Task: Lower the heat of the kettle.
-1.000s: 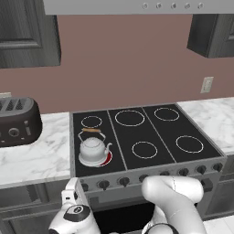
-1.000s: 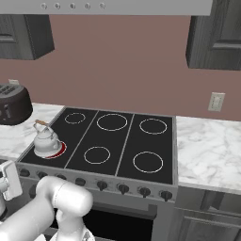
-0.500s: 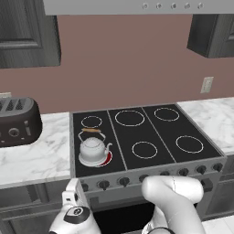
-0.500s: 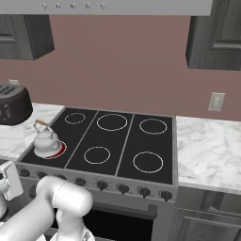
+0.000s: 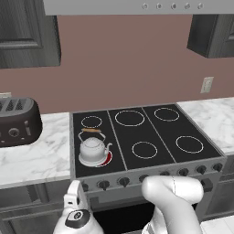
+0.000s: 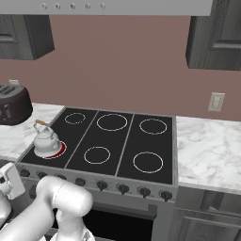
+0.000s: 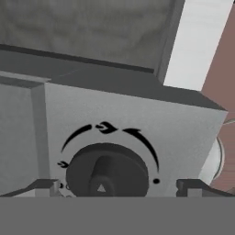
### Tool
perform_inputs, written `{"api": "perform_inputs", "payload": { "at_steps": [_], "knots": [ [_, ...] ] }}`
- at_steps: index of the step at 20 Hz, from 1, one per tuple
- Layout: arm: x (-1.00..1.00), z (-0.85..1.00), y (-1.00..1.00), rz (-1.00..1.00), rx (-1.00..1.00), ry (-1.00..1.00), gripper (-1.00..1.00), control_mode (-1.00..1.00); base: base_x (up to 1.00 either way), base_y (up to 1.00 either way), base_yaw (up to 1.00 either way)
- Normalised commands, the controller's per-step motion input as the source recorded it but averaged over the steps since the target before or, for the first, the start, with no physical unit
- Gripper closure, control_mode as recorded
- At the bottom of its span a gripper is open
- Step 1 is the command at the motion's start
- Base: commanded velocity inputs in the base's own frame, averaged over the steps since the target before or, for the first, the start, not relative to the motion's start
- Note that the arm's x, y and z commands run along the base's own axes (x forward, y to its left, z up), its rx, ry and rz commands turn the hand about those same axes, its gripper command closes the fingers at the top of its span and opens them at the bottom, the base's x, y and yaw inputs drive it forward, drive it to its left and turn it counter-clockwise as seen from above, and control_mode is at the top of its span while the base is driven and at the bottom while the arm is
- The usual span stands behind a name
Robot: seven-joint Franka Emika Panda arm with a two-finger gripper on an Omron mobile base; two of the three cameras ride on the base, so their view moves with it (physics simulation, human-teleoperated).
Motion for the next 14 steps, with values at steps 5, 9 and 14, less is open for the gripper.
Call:
{"api": "perform_inputs", "payload": {
  "at_steps": [5,9,14],
  "knots": [
    [0.25,-0.11,0.00,0.05,0.03,-0.03,1.00,-1.00,0.00,0.00,0.00],
    [0.16,-0.06,0.00,0.03,0.02,-0.02,1.00,-1.00,0.00,0.00,0.00],
    [0.00,-0.01,0.00,0.02,0.02,0.00,1.00,-1.00,0.00,0.00,0.00]
  ]
}}
